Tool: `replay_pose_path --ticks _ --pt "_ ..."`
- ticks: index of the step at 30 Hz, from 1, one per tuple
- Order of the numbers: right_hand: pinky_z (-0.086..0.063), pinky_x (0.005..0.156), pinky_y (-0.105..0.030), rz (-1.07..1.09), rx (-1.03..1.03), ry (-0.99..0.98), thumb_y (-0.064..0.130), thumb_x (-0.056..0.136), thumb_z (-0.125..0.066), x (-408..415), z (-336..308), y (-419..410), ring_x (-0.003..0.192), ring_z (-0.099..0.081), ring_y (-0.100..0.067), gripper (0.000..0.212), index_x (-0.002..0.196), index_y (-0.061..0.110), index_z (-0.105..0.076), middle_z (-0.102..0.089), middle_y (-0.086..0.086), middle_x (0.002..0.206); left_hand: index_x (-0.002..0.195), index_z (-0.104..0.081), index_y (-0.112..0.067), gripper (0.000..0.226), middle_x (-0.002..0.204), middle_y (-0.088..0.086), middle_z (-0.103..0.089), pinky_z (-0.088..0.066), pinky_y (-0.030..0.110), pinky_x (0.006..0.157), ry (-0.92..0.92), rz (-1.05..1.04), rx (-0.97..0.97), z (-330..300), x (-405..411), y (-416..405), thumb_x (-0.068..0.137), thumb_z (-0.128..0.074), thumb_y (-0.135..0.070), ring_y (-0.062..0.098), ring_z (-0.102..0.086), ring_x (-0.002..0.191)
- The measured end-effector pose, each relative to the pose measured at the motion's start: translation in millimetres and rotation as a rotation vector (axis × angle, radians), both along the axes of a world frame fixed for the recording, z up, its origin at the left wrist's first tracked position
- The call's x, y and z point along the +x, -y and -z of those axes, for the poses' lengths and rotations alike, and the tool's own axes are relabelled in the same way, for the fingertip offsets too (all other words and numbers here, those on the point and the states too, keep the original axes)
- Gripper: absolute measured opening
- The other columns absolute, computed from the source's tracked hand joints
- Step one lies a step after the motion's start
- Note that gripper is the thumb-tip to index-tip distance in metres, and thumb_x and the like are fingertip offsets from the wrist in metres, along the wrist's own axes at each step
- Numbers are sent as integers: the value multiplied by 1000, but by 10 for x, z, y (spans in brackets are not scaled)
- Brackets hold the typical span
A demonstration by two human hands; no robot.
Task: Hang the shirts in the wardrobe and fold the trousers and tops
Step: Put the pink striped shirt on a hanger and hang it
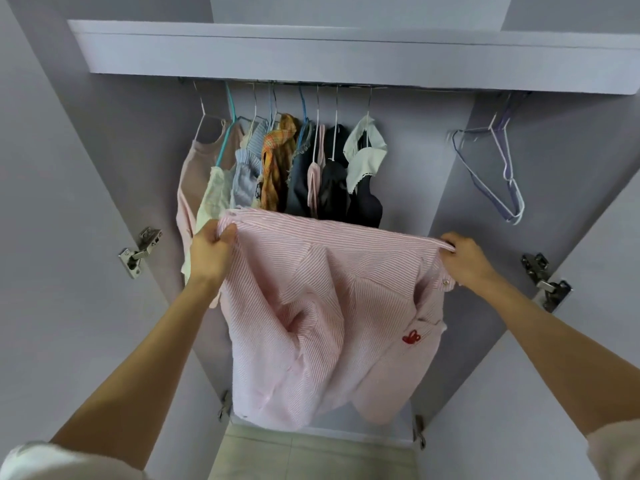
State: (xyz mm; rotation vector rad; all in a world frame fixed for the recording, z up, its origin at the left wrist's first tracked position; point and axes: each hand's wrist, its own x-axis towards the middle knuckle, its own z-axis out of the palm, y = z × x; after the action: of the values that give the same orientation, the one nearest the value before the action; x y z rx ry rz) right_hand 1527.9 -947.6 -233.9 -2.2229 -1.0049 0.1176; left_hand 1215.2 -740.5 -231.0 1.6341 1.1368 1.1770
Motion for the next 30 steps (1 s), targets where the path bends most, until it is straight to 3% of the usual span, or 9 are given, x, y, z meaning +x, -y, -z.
replay_pose_path --ticks 6,9,11,14,17,20,22,27,30 --pt "-37 57 -12 -200 215 -28 1 92 -37 -149 -290 -178 76 -53 -14 33 118 10 -54 -60 -7 98 110 -56 -18 32 92 -4 -61 -45 8 66 -256 475 -196 197 -185 138 81 -71 -13 8 -58 82" --pt "-35 61 -16 -148 550 217 9 80 -36 -300 -344 -187 61 -44 -2 39 116 21 -49 -54 7 79 89 -56 -16 19 74 -9 -60 -40 17 58 -218 194 112 299 -98 236 82 -71 -24 5 -57 68" --pt "-39 65 -28 -45 358 302 7 83 -38 -312 -148 -154 69 -53 -16 35 116 16 -48 -55 -1 82 85 -48 -16 22 67 -7 -57 -39 28 58 -286 70 183 365 -21 280 86 -64 -31 12 -54 64" --pt "-43 68 -33 -100 -460 123 5 91 -38 -223 310 -21 82 -61 -31 26 111 4 -55 -64 -19 95 85 -42 -13 18 73 8 -58 -42 37 65 -561 199 122 534 21 325 92 -56 -23 33 -57 74" --pt "-43 79 -36 -40 -307 72 9 94 -38 -184 443 29 97 -58 -34 29 116 2 -55 -62 -21 112 85 -43 -11 14 85 11 -56 -41 35 65 -572 192 162 516 50 329 93 -52 -16 37 -58 81" --pt "-38 68 -31 -72 -155 46 6 92 -39 -210 358 -59 79 -51 -27 24 108 4 -56 -63 -16 98 98 -50 -8 16 113 10 -49 -44 39 74 -720 154 265 429 193 370 93 -52 -22 32 -54 100" --pt "-38 70 -29 -121 -148 -14 6 91 -39 -250 234 -97 81 -50 -23 24 106 8 -58 -59 -7 93 105 -47 -6 20 104 15 -56 -42 39 75 -842 169 266 375 267 372 93 -49 -23 34 -53 99" --pt "-42 75 -31 -114 -164 -67 2 86 -41 -184 23 -123 90 -57 -28 25 99 2 -62 -65 -12 99 95 -44 -7 7 97 20 -53 -36 29 72 -549 338 -17 206 540 259 93 -41 -2 33 -53 91" --pt "-36 67 -25 -76 -174 -157 1 87 -41 -2 -133 -96 84 -52 -22 22 78 10 -59 -63 -7 88 117 -51 -4 24 108 13 -56 -37 25 78 -442 451 -43 -13 828 247 98 -39 -13 31 -53 105"
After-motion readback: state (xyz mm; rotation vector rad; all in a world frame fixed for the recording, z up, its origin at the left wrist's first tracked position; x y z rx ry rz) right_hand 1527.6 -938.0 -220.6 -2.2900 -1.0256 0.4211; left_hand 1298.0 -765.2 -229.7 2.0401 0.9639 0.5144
